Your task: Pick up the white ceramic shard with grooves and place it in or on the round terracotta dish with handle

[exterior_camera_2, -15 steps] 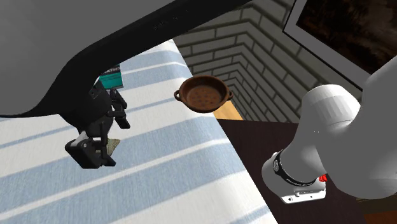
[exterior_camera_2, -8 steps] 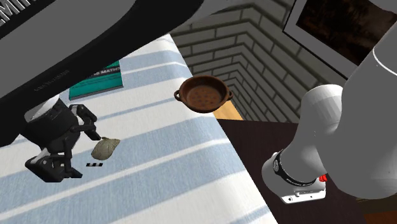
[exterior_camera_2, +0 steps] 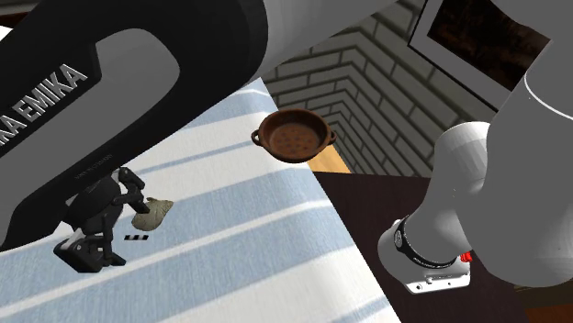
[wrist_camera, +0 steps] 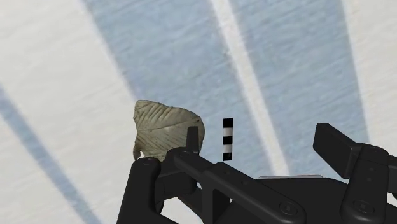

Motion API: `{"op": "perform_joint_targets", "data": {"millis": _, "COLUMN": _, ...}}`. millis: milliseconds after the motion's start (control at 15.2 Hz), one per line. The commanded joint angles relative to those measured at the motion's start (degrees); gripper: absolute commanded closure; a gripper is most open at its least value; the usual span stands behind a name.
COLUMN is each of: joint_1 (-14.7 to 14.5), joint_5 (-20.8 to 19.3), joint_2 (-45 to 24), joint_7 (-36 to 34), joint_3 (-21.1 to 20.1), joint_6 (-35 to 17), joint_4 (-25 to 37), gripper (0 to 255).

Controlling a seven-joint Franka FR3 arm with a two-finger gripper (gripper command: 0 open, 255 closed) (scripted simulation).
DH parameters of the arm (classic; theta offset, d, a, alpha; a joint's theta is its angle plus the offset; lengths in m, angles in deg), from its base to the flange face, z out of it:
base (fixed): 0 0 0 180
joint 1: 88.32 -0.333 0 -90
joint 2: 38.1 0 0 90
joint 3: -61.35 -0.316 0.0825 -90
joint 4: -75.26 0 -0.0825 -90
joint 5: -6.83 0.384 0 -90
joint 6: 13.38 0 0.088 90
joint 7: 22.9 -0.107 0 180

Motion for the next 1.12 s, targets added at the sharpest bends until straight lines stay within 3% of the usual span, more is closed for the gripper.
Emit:
{"op": "perform_joint_targets", "data": {"millis": 0, "joint_1": 0.0, "joint_5": 0.0, "joint_2": -0.1, "joint_7": 0.0, "joint_3": 0.0, "joint_6": -0.7, "joint_4": -0.5, "gripper": 0}}
{"op": "perform_joint_targets", "data": {"millis": 396, "joint_1": 0.0, "joint_5": 0.0, "joint_2": -0.1, "joint_7": 0.0, "joint_3": 0.0, "joint_6": -0.6, "joint_4": -0.5, "gripper": 0}}
{"op": "perform_joint_targets", "data": {"millis": 462, "joint_1": 0.0, "joint_5": 0.0, "joint_2": -0.1, "joint_7": 0.0, "joint_3": 0.0, "joint_6": -0.6, "joint_4": -0.5, "gripper": 255}}
{"op": "perform_joint_targets", "data": {"millis": 1056, "joint_1": 0.0, "joint_5": 0.0, "joint_2": -0.1, "joint_7": 0.0, "joint_3": 0.0, "joint_6": -0.6, "joint_4": -0.5, "gripper": 255}}
